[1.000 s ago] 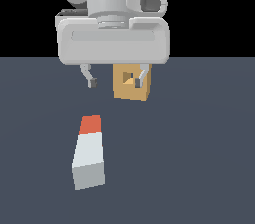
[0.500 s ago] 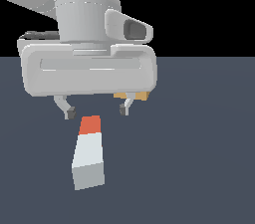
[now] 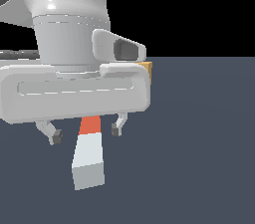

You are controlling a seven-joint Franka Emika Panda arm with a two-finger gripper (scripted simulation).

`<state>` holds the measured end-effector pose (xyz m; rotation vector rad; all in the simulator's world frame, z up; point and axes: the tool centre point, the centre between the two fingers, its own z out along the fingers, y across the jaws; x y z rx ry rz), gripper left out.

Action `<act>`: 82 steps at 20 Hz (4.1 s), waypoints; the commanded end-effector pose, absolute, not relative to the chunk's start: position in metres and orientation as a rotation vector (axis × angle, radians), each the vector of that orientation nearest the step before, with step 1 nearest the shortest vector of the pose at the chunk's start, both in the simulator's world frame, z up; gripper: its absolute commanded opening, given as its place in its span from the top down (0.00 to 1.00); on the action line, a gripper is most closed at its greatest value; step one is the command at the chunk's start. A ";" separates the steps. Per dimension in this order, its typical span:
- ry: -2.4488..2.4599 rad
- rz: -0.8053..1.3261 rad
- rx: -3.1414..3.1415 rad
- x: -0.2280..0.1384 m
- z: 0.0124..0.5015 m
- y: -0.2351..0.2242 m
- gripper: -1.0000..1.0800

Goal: Insert the peg into the horizontal hole in a box.

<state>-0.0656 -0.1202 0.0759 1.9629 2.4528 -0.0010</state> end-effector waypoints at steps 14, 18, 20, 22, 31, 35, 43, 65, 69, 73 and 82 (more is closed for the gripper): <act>2.463 0.000 1.950 -0.067 0.046 -0.124 0.04; 2.464 0.000 1.949 -0.067 0.029 -0.124 0.04; 2.464 0.000 1.949 -0.066 0.025 -0.124 0.04; 2.464 0.000 1.949 -0.066 0.023 -0.124 0.04; 2.464 0.000 1.949 -0.066 0.022 -0.124 1.00; 2.464 0.001 1.949 -0.066 0.023 -0.124 1.00; 2.432 0.001 1.988 -0.069 0.027 -0.108 1.00; 2.141 0.001 2.299 -0.070 0.068 0.029 1.00; 2.077 0.001 2.357 -0.064 0.076 0.057 1.00; 2.014 0.001 2.411 -0.058 0.084 0.083 1.00; 1.915 0.000 2.490 -0.043 0.096 0.122 1.00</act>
